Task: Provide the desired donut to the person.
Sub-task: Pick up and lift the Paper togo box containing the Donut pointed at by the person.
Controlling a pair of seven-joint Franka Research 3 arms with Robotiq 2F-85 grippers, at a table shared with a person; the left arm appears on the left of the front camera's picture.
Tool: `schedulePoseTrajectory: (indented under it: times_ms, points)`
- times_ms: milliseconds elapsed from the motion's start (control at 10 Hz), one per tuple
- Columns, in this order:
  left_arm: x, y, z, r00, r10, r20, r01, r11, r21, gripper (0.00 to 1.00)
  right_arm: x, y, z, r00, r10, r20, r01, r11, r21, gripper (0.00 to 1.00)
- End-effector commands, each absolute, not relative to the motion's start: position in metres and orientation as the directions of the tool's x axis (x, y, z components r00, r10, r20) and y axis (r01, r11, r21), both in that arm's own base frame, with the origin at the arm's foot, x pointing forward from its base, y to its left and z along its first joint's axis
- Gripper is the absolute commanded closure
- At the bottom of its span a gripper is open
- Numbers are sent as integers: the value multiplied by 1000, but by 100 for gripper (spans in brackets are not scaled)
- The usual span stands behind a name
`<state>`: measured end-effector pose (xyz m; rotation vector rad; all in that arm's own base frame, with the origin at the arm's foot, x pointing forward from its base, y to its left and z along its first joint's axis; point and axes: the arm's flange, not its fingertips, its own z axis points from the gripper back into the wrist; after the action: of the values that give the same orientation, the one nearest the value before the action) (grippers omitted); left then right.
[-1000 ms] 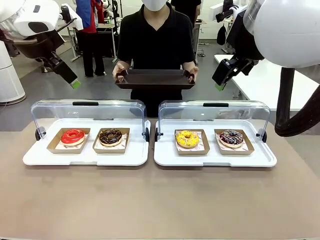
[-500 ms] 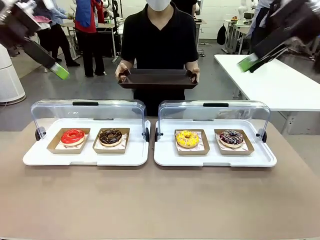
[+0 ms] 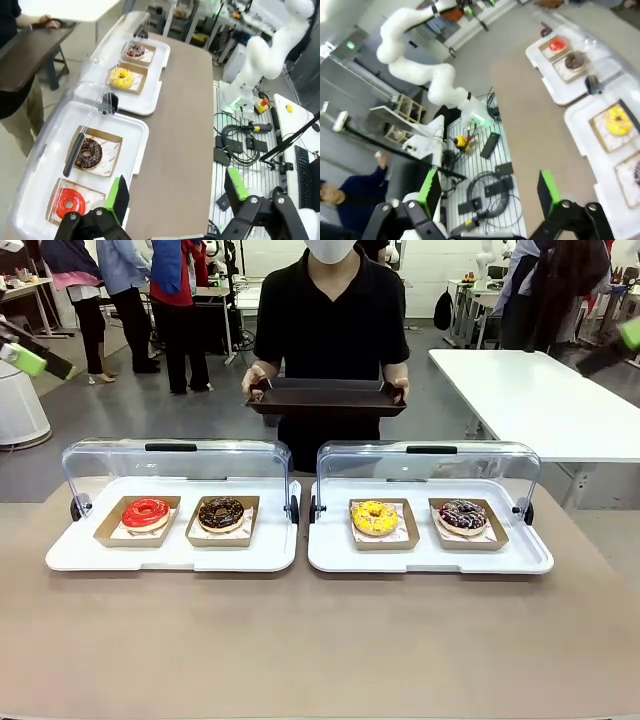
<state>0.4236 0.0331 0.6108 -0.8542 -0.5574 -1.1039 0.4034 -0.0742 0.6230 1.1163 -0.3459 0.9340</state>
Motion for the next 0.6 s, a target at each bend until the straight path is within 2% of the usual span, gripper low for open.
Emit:
schedulePoseTrajectory:
  times_ms: [0, 200, 500]
  points:
    - [427, 56, 602, 297, -476, 828, 955, 137, -264, 0, 419, -102, 611, 527, 464, 712, -839, 151, 523, 0]
    - [418, 67, 604, 222, -448, 866, 974, 150, -172, 0, 415, -113, 603, 546, 385, 744, -835, 318, 448, 0]
    - [405, 77, 610, 209, -445, 871, 972, 196, -133, 0, 399, -129, 604, 515, 326, 793, -831, 416, 369, 0]
